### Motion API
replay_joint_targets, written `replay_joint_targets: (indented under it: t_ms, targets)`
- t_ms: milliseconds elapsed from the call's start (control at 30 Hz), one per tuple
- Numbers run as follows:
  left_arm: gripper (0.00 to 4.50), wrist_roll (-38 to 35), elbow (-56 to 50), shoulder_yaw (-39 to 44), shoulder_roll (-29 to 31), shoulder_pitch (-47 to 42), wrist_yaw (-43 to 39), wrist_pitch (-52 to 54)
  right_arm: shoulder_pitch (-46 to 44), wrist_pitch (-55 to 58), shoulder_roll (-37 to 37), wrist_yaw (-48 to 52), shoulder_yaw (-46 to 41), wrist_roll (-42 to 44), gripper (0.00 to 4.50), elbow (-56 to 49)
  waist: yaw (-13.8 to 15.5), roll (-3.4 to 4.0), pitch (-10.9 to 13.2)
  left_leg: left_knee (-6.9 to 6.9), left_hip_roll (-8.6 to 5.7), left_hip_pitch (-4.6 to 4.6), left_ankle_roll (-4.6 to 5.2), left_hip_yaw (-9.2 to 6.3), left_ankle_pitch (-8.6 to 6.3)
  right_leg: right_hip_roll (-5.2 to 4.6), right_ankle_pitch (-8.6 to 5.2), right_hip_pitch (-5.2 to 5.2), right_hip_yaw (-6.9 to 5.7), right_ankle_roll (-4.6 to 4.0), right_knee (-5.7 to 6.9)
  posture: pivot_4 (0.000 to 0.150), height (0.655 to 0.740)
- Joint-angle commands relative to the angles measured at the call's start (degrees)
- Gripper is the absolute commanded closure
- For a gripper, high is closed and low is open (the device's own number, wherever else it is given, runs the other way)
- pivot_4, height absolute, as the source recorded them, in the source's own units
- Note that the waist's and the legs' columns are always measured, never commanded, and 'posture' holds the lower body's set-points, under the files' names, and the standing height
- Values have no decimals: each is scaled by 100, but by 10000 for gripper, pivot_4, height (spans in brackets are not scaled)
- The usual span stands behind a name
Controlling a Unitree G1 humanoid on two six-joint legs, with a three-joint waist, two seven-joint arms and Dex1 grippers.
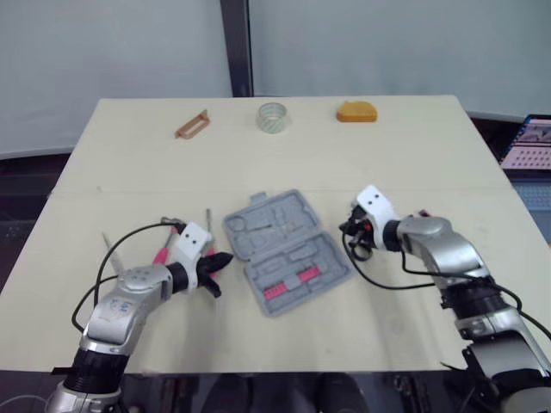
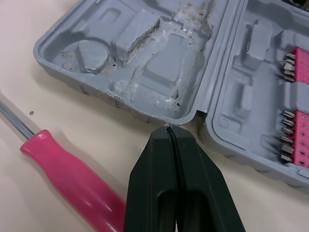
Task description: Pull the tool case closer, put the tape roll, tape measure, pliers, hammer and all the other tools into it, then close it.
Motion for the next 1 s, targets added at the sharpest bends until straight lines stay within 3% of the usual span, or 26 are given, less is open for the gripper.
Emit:
replay_joint_targets:
  t_ms: [33,600,1000]
  targets:
    - [44829,96,75,-41,-8,-141,-67,-159,-202,-321,113,156,30,-179,45000,289,-26,0,0,0,1,0,0,0,0,0,0,0,-1,0,1,1500,7400]
    - [44829,411,516,-422,-239,-296,-192,-342,-547,-968,689,419,129,-628,45000,1388,-124,0,0,2,2,1,0,-2,0,0,0,-3,-2,0,15,1500,7400]
    - [44829,153,344,-36,-243,-55,-223,-85,-652,-1179,882,510,85,-780,45000,1754,-146,1,0,4,3,5,0,-3,0,0,0,-5,-2,0,26,1500,7400]
